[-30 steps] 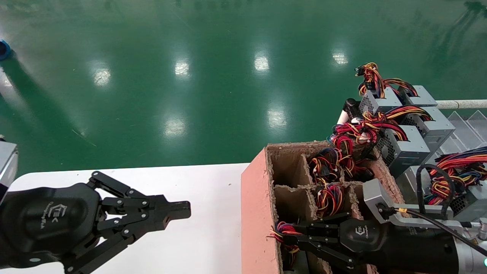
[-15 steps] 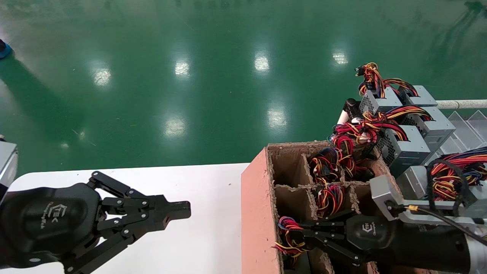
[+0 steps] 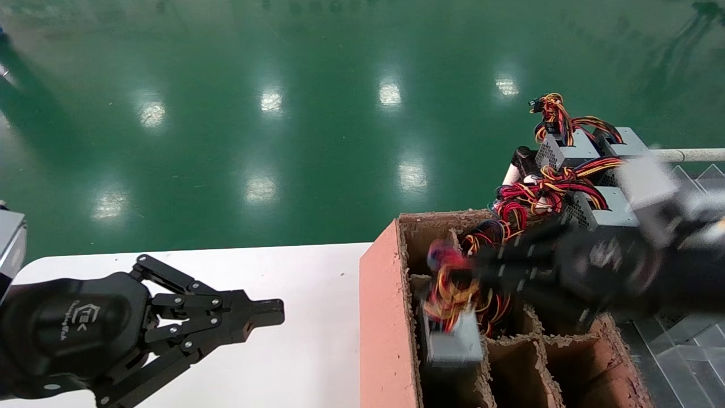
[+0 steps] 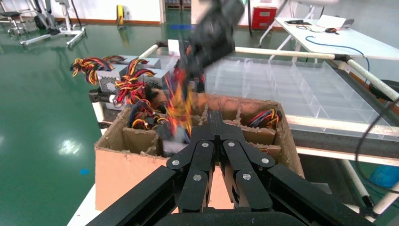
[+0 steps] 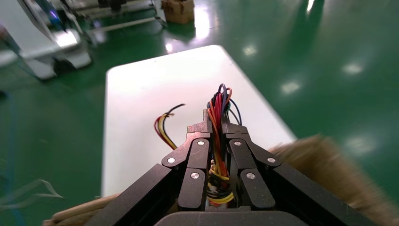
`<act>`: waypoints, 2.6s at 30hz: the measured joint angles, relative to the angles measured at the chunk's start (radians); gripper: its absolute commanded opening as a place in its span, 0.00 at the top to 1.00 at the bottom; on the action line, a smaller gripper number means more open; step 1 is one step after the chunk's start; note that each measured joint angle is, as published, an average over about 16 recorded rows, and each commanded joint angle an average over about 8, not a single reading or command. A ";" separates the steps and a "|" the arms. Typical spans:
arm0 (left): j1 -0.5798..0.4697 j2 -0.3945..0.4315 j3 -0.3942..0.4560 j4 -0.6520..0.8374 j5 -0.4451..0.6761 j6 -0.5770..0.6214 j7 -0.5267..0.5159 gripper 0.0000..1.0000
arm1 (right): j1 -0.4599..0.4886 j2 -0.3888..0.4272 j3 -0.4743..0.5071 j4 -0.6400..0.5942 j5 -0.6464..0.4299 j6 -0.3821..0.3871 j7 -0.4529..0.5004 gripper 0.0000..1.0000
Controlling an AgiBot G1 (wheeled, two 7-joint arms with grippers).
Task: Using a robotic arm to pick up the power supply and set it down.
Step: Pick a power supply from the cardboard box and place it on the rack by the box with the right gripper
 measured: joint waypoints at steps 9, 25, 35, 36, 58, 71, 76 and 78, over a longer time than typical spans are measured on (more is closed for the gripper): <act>0.000 0.000 0.000 0.000 0.000 0.000 0.000 1.00 | 0.345 0.030 0.011 0.114 -0.151 0.007 0.074 1.00; 0.000 0.000 0.000 0.000 0.000 0.000 0.000 1.00 | 0.827 -0.046 -0.046 -0.038 -0.659 0.077 -0.082 1.00; 0.000 0.000 0.001 0.000 0.000 0.000 0.000 1.00 | 0.910 -0.093 -0.111 -0.358 -0.871 0.170 -0.298 1.00; 0.000 0.000 0.001 0.000 0.000 0.000 0.000 1.00 | 0.911 -0.095 -0.116 -0.390 -0.884 0.184 -0.317 1.00; 0.000 0.000 0.001 0.000 -0.001 0.000 0.000 1.00 | 0.740 -0.151 -0.125 -0.759 -0.932 0.536 -0.619 1.00; 0.000 0.000 0.001 0.000 -0.001 0.000 0.001 1.00 | 0.652 -0.200 -0.092 -0.792 -0.879 0.568 -0.726 1.00; 0.000 0.000 0.001 0.000 -0.001 0.000 0.001 1.00 | 0.647 -0.214 -0.085 -0.791 -0.867 0.533 -0.764 1.00; 0.000 0.000 0.001 0.000 -0.001 0.000 0.001 1.00 | 0.646 -0.220 -0.083 -0.790 -0.863 0.518 -0.780 1.00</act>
